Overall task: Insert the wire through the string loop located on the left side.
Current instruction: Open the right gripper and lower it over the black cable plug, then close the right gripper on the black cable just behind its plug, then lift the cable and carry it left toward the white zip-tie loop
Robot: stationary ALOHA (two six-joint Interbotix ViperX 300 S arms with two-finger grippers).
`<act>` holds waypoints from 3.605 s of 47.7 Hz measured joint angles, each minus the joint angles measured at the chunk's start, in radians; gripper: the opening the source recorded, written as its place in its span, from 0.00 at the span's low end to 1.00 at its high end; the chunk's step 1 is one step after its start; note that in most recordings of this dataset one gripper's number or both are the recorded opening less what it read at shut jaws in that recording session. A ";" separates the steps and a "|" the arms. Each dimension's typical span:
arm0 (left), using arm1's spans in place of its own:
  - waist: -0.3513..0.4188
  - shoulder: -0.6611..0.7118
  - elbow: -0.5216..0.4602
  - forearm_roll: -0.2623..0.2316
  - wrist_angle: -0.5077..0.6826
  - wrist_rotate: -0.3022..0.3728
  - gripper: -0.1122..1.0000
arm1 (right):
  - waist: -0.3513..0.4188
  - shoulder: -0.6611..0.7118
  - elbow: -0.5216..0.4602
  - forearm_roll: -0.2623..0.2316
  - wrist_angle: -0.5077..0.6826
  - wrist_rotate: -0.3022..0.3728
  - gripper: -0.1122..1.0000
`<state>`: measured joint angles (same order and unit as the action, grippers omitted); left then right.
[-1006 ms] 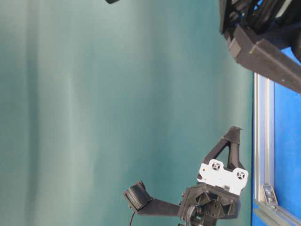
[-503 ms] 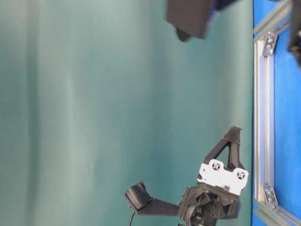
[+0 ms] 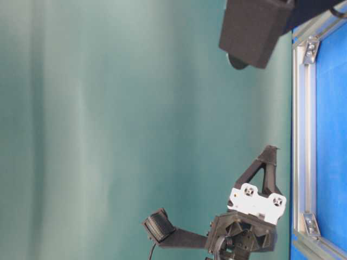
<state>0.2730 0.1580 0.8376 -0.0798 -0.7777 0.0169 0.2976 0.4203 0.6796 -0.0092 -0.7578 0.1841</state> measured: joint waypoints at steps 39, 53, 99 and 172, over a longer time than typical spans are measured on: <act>0.000 0.000 0.000 -0.002 0.000 0.000 0.10 | 0.000 0.000 0.002 0.003 0.015 -0.008 0.10; 0.000 0.000 0.000 0.000 0.000 0.000 0.10 | -0.002 -0.074 0.009 0.003 0.072 -0.009 0.10; 0.000 0.000 0.000 0.000 0.006 -0.008 0.10 | 0.000 -0.258 0.011 0.002 0.265 -0.015 0.10; 0.000 0.000 0.000 0.000 0.006 -0.008 0.10 | -0.052 -0.259 0.034 -0.002 0.264 -0.038 0.10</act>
<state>0.2730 0.1580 0.8376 -0.0798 -0.7716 0.0092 0.2454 0.1611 0.7133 -0.0107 -0.4939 0.1457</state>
